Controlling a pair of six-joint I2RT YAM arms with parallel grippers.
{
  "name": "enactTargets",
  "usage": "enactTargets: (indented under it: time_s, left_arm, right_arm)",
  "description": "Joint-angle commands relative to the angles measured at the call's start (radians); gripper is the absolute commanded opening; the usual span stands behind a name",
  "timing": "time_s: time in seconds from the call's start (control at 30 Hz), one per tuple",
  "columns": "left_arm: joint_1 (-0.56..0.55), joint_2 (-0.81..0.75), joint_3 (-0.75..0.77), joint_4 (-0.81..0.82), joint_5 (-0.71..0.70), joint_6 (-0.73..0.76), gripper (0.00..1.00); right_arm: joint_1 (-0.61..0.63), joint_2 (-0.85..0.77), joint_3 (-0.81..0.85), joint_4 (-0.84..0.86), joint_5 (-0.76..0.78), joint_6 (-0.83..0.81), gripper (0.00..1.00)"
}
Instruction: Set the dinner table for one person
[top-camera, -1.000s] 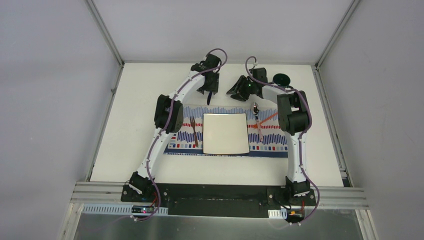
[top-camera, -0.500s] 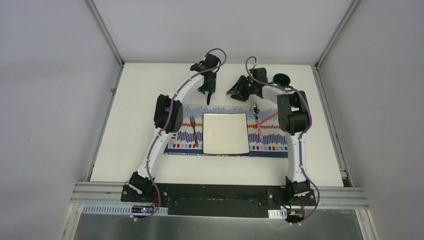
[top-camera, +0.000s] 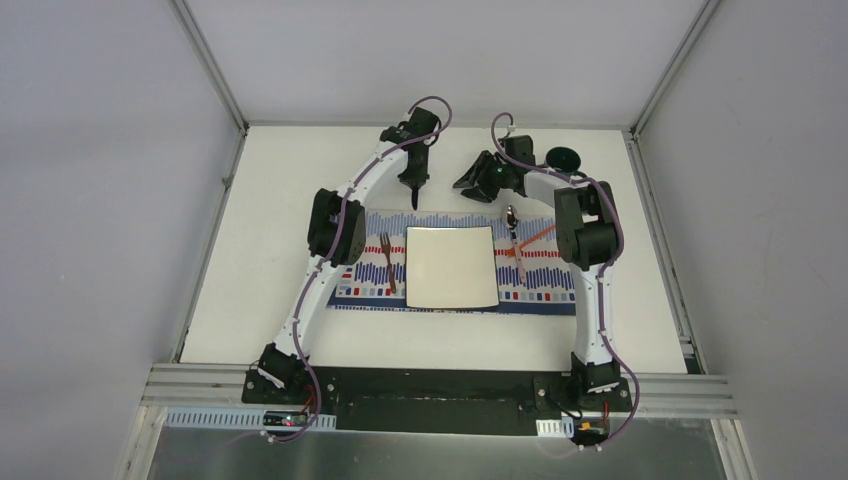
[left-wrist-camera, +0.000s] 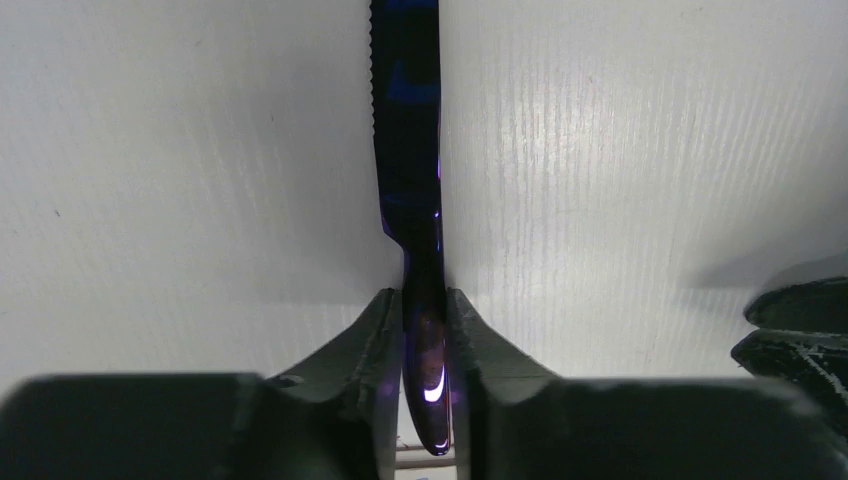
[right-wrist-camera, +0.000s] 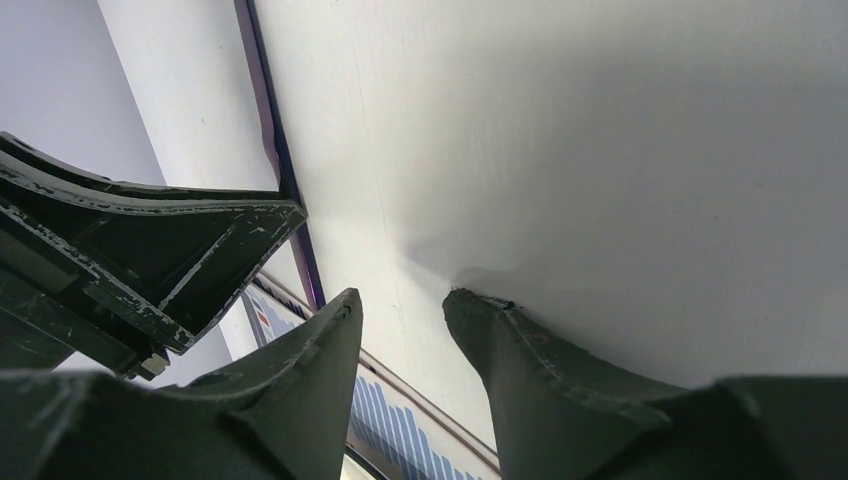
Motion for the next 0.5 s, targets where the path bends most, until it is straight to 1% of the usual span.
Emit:
enactTargets:
  time_s: [0.0, 0.03, 0.07, 0.47]
  left_arm:
    - [-0.004, 0.021, -0.002, 0.003, 0.02, -0.028, 0.1]
    - [-0.004, 0.022, 0.0, 0.003, 0.02, -0.03, 0.03]
    - [-0.003, 0.021, 0.0, 0.004, 0.02, -0.031, 0.0]
    - [0.0, 0.0, 0.0, 0.026, 0.048, -0.041, 0.0]
  right_arm:
    - [-0.006, -0.05, 0.012, 0.026, -0.006, 0.005, 0.5]
    - [-0.005, -0.049, 0.014, 0.027, -0.009, 0.006, 0.5]
    - [-0.005, -0.048, 0.016, 0.027, -0.009, 0.006, 0.5]
    - [0.0, -0.039, 0.031, 0.019, -0.006, 0.008, 0.5]
